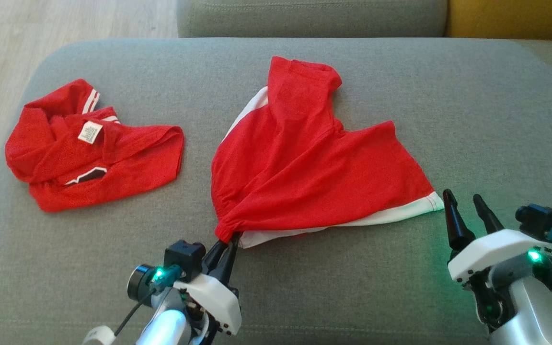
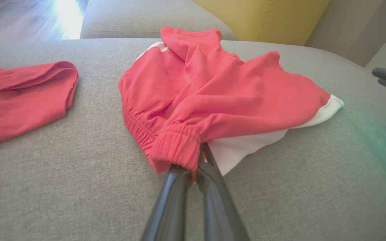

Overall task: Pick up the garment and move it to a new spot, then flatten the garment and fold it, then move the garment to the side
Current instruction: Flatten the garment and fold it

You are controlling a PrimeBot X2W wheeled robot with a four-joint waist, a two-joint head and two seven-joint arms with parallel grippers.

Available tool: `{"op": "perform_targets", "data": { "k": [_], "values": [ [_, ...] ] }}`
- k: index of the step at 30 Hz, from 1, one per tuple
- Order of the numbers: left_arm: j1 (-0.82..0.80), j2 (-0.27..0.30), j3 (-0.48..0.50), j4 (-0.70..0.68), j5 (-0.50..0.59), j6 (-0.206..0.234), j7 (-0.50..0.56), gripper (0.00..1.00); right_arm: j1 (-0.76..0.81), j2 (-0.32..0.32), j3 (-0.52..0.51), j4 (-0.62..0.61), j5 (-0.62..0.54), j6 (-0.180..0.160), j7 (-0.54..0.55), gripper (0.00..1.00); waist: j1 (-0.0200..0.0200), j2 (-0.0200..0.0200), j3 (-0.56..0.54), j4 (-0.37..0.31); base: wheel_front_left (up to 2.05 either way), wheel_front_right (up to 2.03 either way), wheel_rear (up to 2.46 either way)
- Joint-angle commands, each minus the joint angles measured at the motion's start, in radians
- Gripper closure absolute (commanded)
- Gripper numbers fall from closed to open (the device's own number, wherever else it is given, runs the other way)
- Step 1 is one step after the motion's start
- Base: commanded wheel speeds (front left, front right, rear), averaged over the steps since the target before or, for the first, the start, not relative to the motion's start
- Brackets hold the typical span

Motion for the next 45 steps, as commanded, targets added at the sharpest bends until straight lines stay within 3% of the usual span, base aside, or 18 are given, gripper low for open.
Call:
{"op": "perform_targets", "data": {
  "k": [1, 12, 24, 26, 34, 45],
  "values": [
    [-0.017, 0.001, 0.041, -0.033, 0.011, 0.001, -0.012, 1.0, -0.051, 0.005, 0.02, -0.011, -0.012, -0.001, 0.004, 0.0, 0.0, 0.0, 0.006, 0.002, 0.0, 0.0, 0.0],
    [-0.034, 0.001, 0.018, -0.06, 0.005, 0.003, -0.012, 1.0, -0.143, -0.012, 0.023, 0.173, -0.02, -0.001, 0.027, 0.0, 0.0, 0.0, 0.045, 0.02, 0.0, 0.0, 0.0],
    [-0.055, 0.001, 0.0, -0.064, 0.0, 0.002, -0.012, 1.0, -0.19, -0.027, 0.093, 0.254, 0.031, -0.001, 0.03, 0.0, 0.0, 0.0, 0.069, 0.033, 0.0, 0.0, 0.0],
    [-0.058, 0.001, 0.0, -0.062, -0.001, 0.002, -0.012, 1.0, -0.192, -0.033, 0.116, 0.262, 0.041, -0.001, 0.04, 1.0, 0.0, 0.0, 0.069, 0.036, 0.0, 0.0, 0.0],
    [-0.056, 0.001, 0.012, -0.054, 0.006, -0.006, -0.012, 1.0, -0.195, -0.099, 0.2, 0.221, 0.037, -0.001, -0.008, 1.0, 0.0, 0.0, 0.041, 0.041, 0.0, 0.0, 0.0],
    [-0.055, 0.021, 0.094, -0.117, 0.038, -0.014, -0.012, 1.0, -0.214, -0.203, 0.265, 0.044, 0.058, -0.001, -0.023, 1.0, 0.0, 0.0, -0.04, 0.02, 0.0, 0.0, 0.0]
  ]
}}
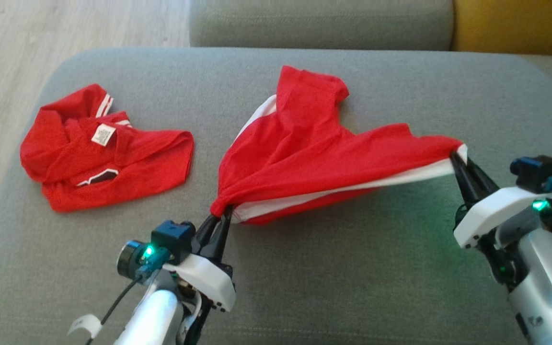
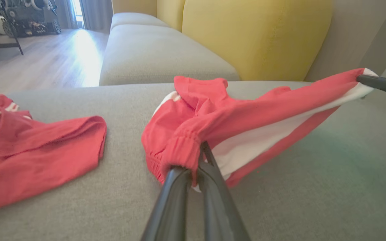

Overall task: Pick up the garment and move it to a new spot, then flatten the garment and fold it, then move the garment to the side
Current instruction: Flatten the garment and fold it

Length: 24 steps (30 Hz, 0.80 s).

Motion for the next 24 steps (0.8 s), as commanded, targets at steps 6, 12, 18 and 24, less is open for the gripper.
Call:
{"op": "perform_targets", "data": {
  "k": [6, 12, 18, 24],
  "values": [
    [-0.026, 0.026, 0.072, -0.093, 0.019, -0.008, -0.012, 1.0, -0.015, -0.068, 0.014, -0.138, 0.016, -0.001, 0.062, 1.0, 0.0, 0.0, -0.051, -0.019, 0.0, 0.0, 0.0],
    [0.002, 0.033, 0.061, -0.109, 0.018, -0.026, -0.012, 1.0, 0.051, -0.122, 0.014, -0.235, 0.036, -0.001, 0.189, 1.0, 0.0, 0.0, -0.074, -0.028, 0.0, 0.0, 0.0],
    [0.046, 0.056, 0.036, -0.099, 0.012, -0.041, -0.009, 1.0, 0.15, -0.184, -0.009, -0.343, 0.081, -0.001, 0.334, 1.0, 0.0, 0.0, -0.088, -0.037, 0.0, 0.0, 0.0],
    [0.096, 0.086, 0.007, -0.129, 0.001, -0.055, 0.016, 1.0, 0.269, -0.237, -0.061, -0.458, 0.114, -0.001, 0.466, 1.0, 0.0, 0.0, -0.091, -0.042, 0.0, 0.0, 0.0]
  ]
}}
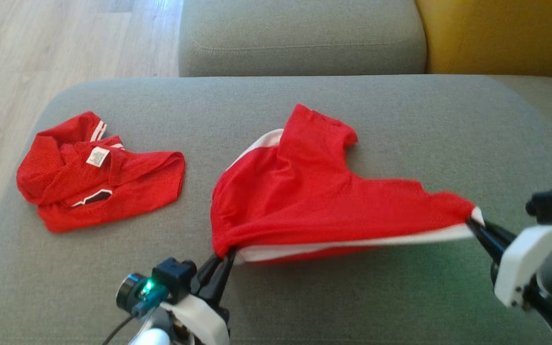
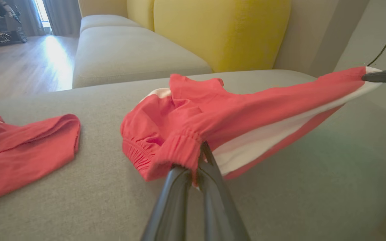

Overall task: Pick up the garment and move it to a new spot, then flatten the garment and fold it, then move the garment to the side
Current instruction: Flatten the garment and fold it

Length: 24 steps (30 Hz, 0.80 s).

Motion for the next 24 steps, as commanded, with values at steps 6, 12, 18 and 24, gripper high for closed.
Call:
{"op": "perform_targets", "data": {
  "k": [6, 12, 18, 24],
  "values": [
    [0.021, 0.066, -0.017, -0.091, -0.036, -0.016, 0.067, 1.0, 0.09, -0.078, -0.05, -0.14, 0.046, -0.001, 0.13, 1.0, 0.0, 0.0, 0.003, -0.007, 0.0, 0.0, 0.0],
    [0.032, 0.117, -0.057, -0.164, -0.073, -0.023, 0.12, 1.0, 0.124, -0.091, -0.114, -0.246, 0.043, -0.001, 0.22, 1.0, 0.0, 0.0, 0.015, -0.009, 0.0, 0.0, 0.0],
    [-0.019, 0.114, -0.065, -0.195, -0.087, -0.024, 0.136, 1.0, 0.012, -0.087, -0.083, -0.28, 0.034, -0.001, 0.254, 1.0, 0.0, 0.0, 0.064, 0.009, 0.0, 0.0, 0.0],
    [-0.096, 0.09, -0.07, -0.172, -0.092, -0.025, 0.13, 1.0, -0.202, -0.107, 0.004, -0.224, 0.053, -0.001, 0.274, 1.0, 0.0, 0.0, 0.144, 0.059, 0.0, 0.0, 0.0]
  ]
}}
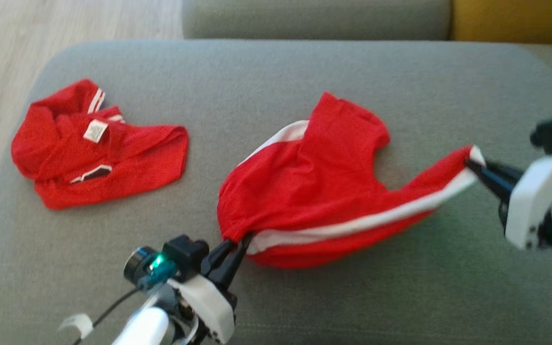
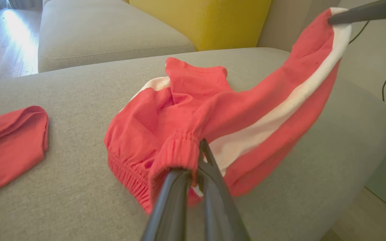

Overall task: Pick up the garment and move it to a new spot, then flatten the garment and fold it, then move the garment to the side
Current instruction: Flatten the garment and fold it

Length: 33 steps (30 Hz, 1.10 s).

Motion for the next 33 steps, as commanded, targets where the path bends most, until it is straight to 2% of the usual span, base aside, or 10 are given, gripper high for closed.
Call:
{"op": "perform_targets", "data": {
  "k": [1, 12, 22, 33],
  "values": [
    [-0.066, -0.002, 0.029, -0.015, -0.01, -0.004, -0.01, 1.0, -0.093, -0.05, 0.033, -0.006, 0.01, -0.001, 0.012, 1.0, 0.0, 0.0, 0.055, 0.042, 0.0, 0.0, 0.0],
    [-0.209, -0.071, -0.031, 0.107, -0.018, -0.005, -0.062, 1.0, -0.472, -0.06, 0.22, 0.246, 0.041, -0.001, -0.002, 1.0, 0.0, 0.0, 0.181, 0.158, 0.0, 0.0, 0.0],
    [-0.283, -0.113, -0.043, 0.188, -0.037, -0.003, -0.126, 1.0, -0.657, -0.066, 0.341, 0.461, 0.046, -0.001, -0.086, 1.0, 0.0, 0.0, 0.237, 0.225, 0.0, 0.0, 0.0],
    [-0.324, -0.139, -0.041, 0.241, -0.044, 0.007, -0.163, 1.0, -0.75, -0.069, 0.468, 0.618, 0.082, -0.001, -0.204, 1.0, 0.0, 0.0, 0.275, 0.261, 0.0, 0.0, 0.0]
  ]
}}
